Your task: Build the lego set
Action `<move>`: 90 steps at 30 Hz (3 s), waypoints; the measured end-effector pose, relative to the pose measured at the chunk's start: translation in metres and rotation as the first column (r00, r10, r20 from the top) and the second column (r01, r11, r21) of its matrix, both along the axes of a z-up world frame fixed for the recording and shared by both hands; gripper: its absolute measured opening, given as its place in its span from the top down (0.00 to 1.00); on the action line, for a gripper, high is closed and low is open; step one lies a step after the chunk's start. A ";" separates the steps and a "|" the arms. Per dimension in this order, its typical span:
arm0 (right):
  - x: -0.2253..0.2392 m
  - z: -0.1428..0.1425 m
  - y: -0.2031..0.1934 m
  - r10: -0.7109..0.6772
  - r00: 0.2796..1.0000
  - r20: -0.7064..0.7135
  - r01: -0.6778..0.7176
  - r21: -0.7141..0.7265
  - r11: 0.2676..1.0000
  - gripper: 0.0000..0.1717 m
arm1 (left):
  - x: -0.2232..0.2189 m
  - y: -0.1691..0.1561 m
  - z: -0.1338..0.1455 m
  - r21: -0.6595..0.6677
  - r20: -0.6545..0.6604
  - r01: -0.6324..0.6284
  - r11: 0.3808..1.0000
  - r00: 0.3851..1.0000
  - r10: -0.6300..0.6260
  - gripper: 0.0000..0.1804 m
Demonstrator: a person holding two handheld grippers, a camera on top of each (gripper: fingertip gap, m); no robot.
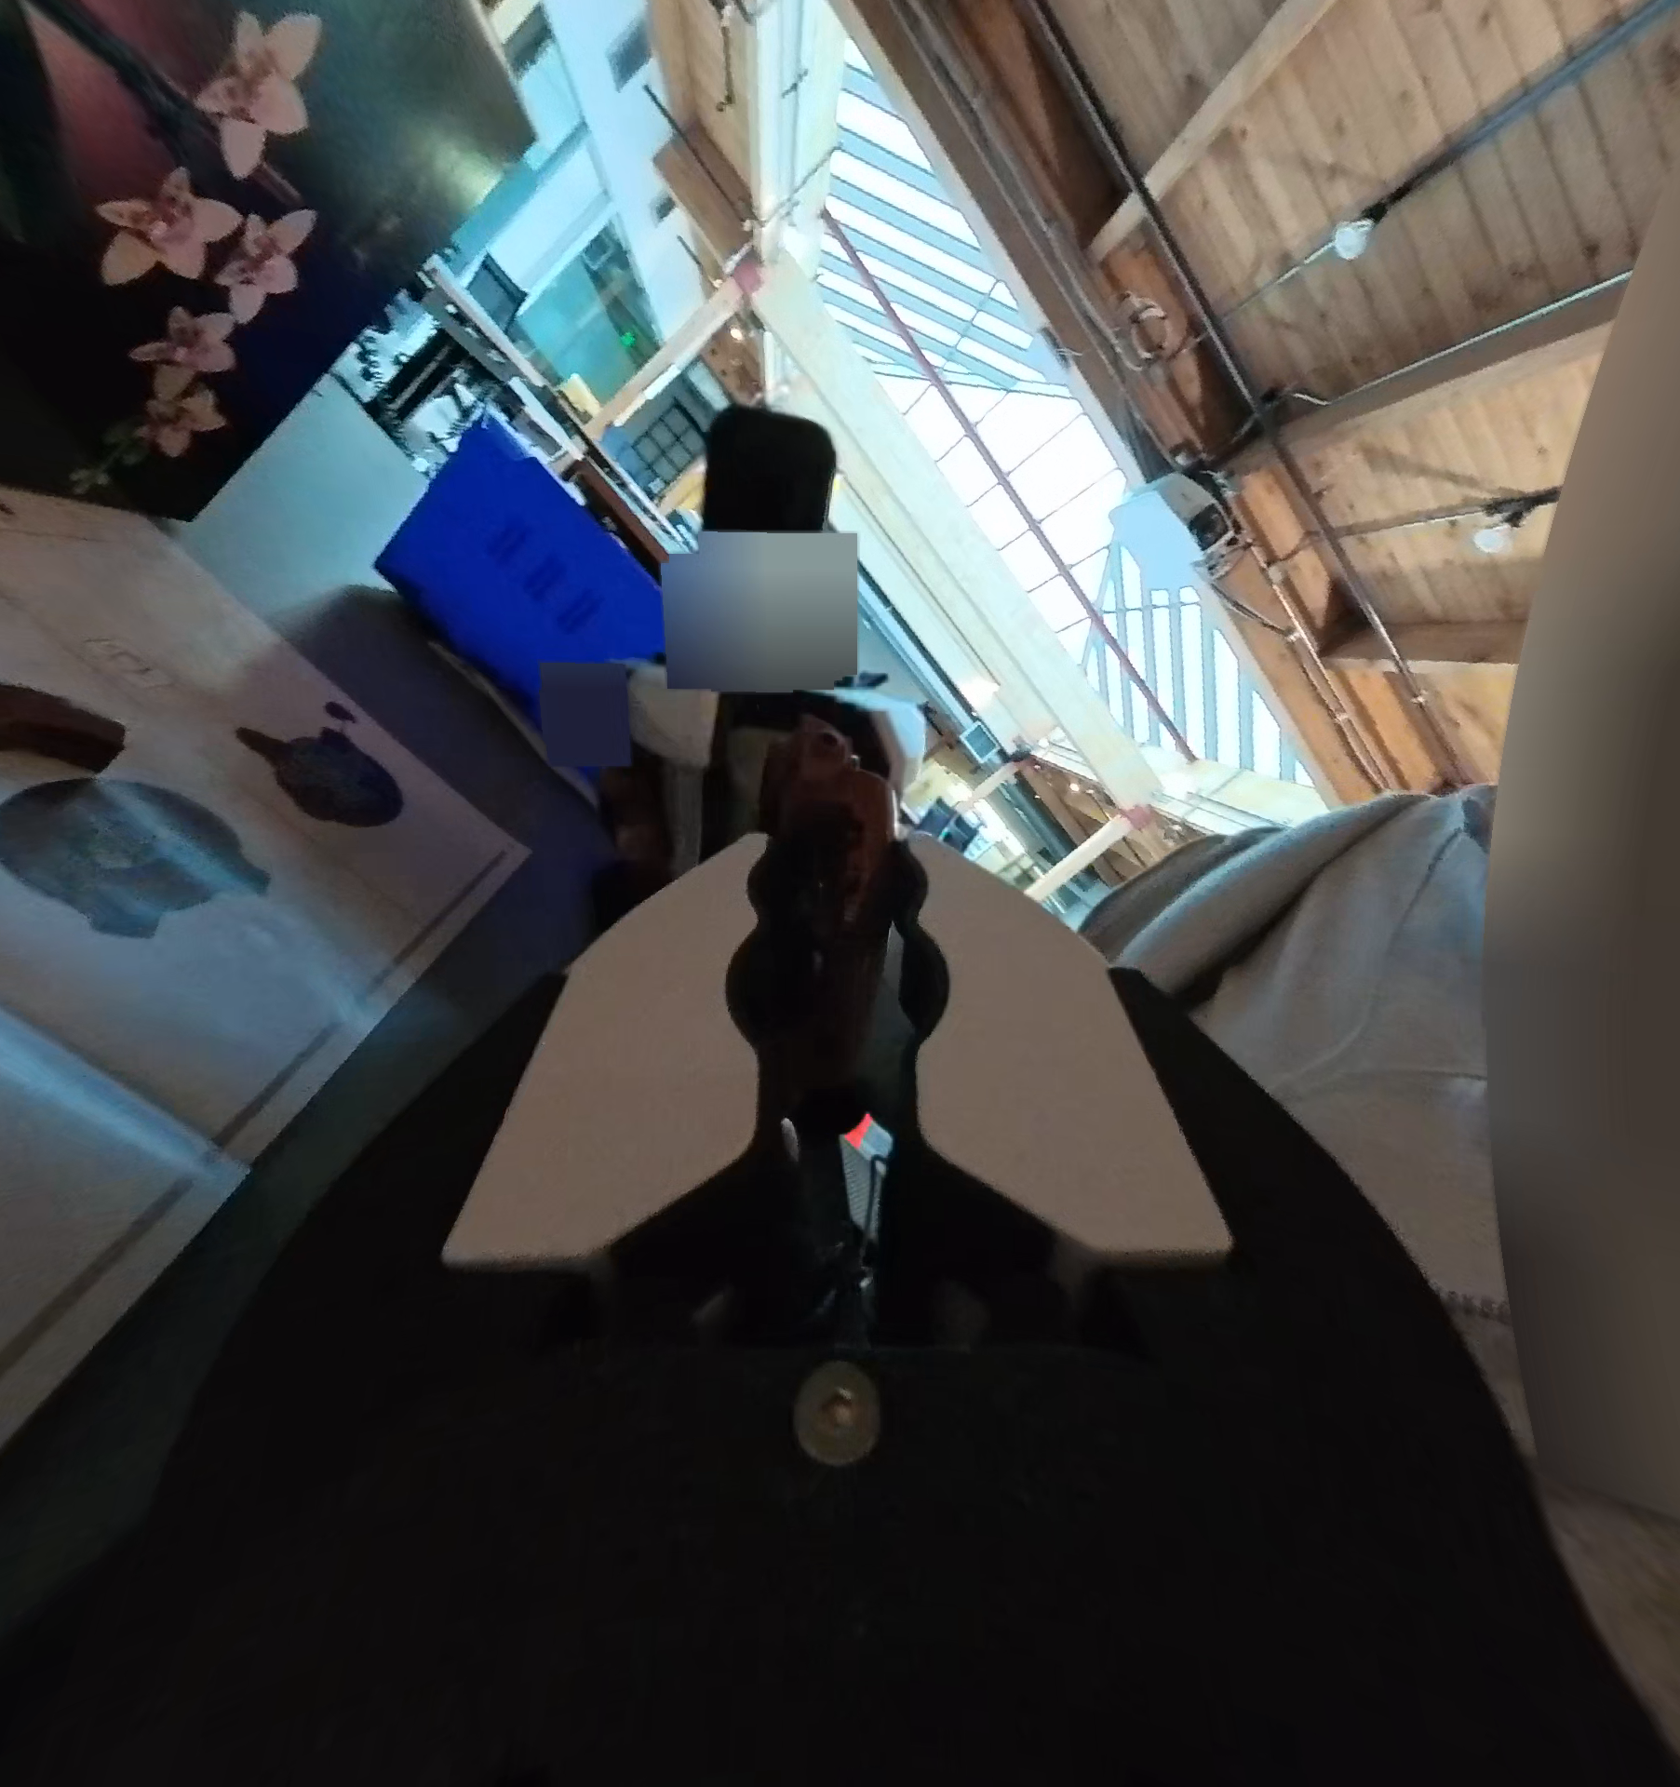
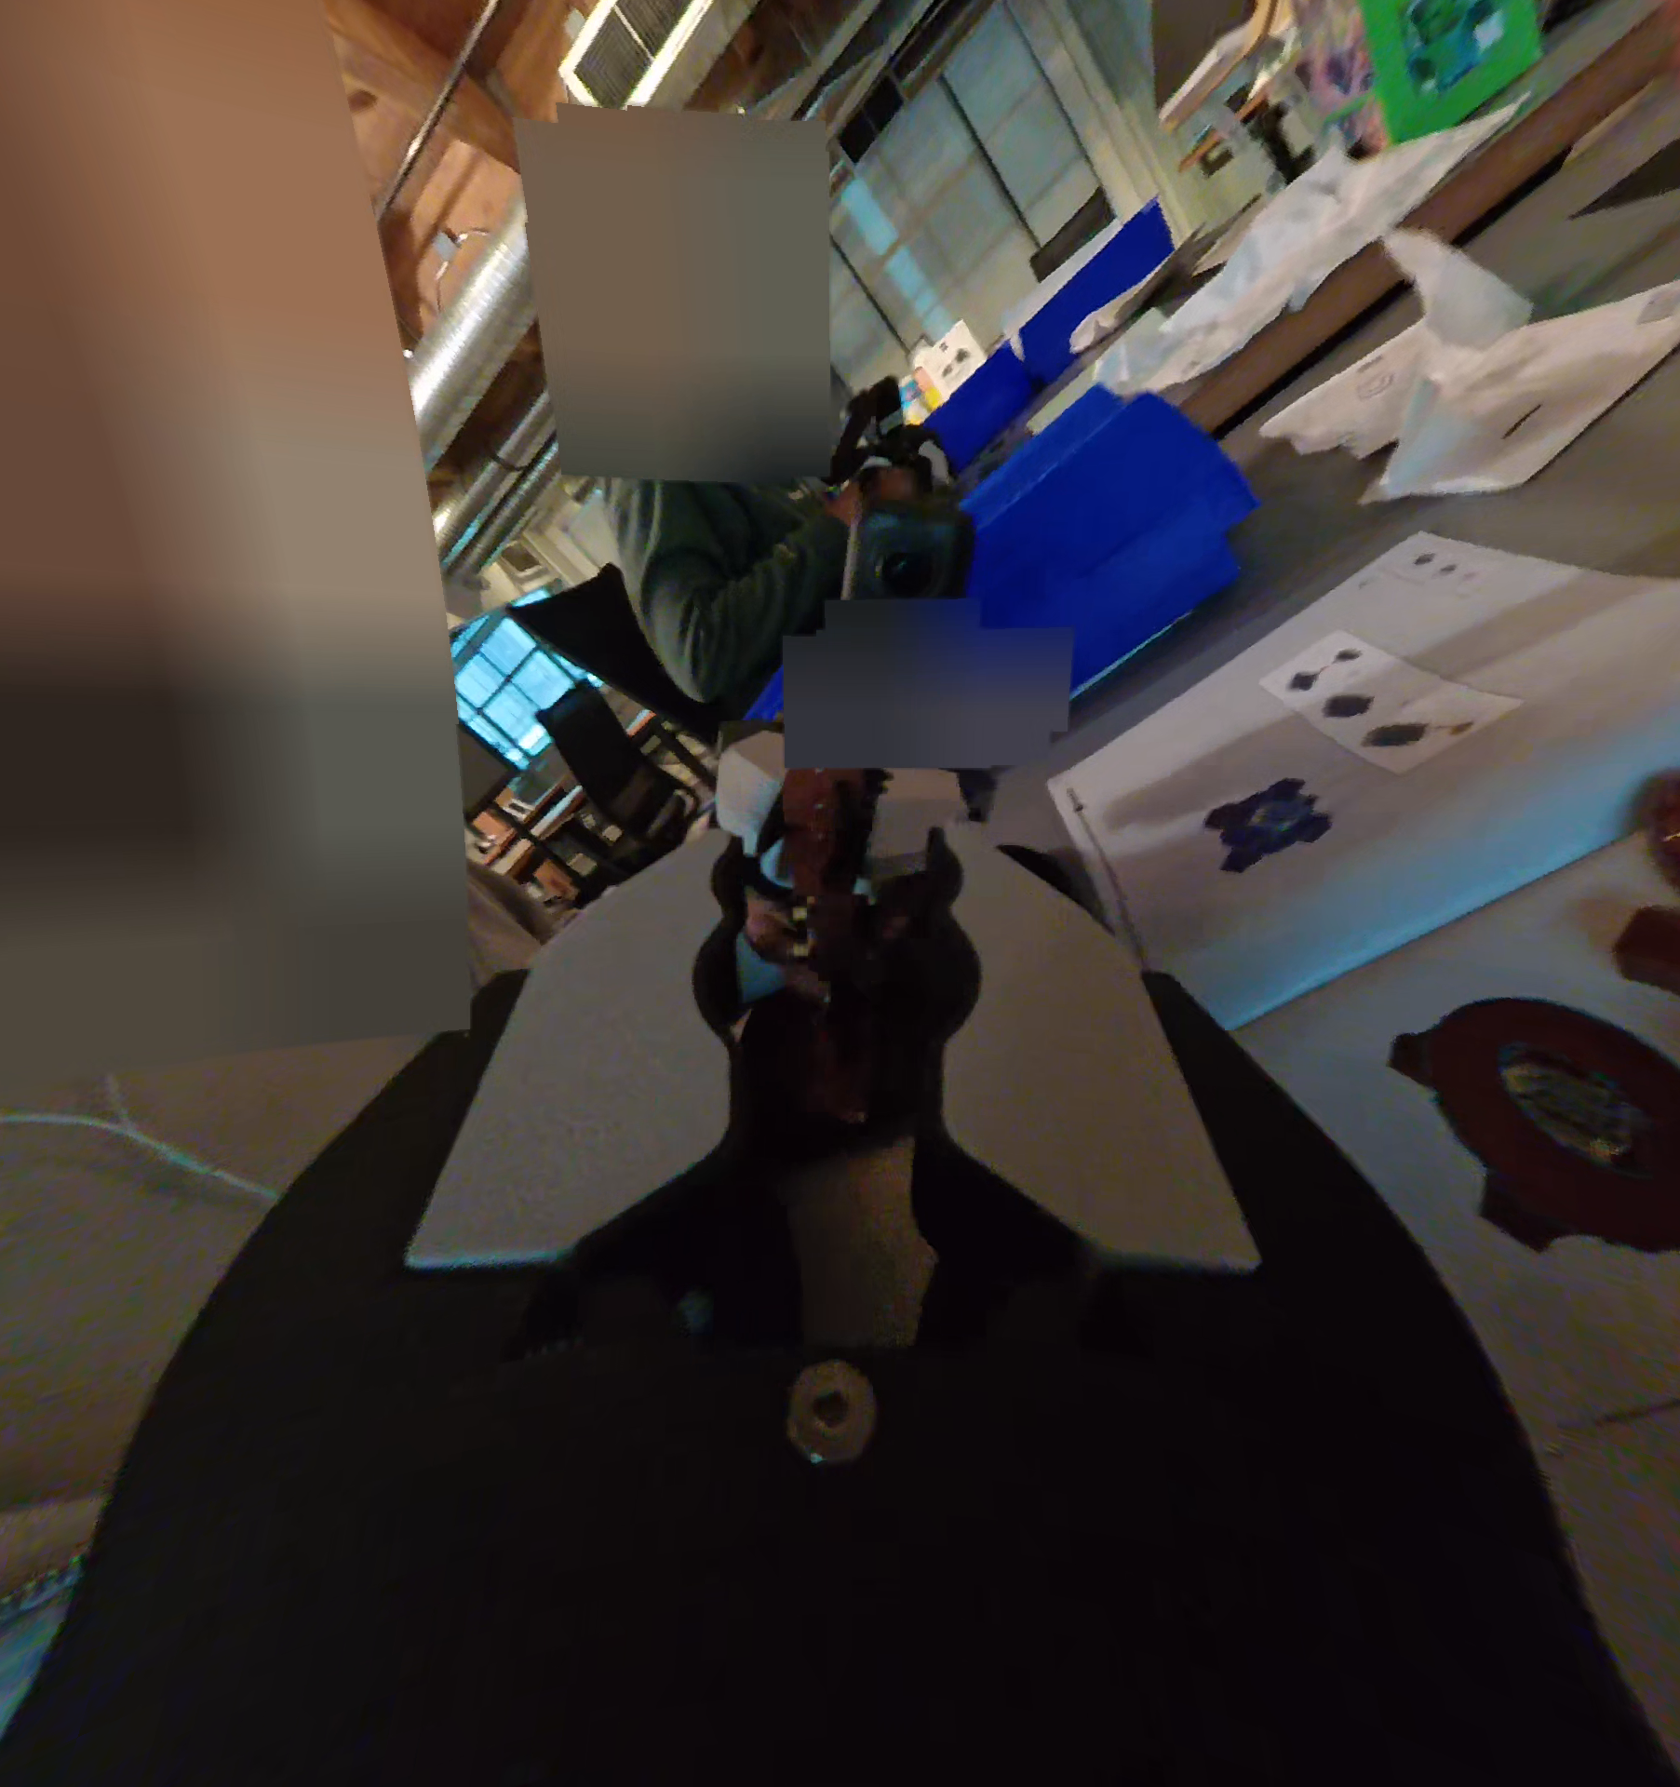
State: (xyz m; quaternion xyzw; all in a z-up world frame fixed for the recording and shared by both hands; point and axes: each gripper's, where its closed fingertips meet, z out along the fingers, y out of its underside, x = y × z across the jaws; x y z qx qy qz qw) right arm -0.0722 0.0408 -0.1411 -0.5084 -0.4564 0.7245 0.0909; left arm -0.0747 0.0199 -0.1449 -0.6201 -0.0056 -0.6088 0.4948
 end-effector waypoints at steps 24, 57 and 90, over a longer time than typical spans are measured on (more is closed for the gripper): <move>-0.042 -0.118 0.108 -0.281 0.857 0.432 -0.149 0.729 0.668 0.92 | -0.020 0.011 -0.042 -0.356 0.085 0.010 0.934 0.996 0.022 0.88; -0.040 -0.040 0.020 -0.448 0.881 0.150 -0.020 0.959 0.282 0.92 | -0.037 0.021 -0.037 -0.417 0.288 -0.018 0.909 0.946 0.151 0.88; -0.040 -0.035 0.016 -0.368 0.859 0.356 -0.075 0.799 0.597 0.82 | -0.041 0.017 -0.032 -0.420 0.411 0.088 0.903 0.906 0.103 0.89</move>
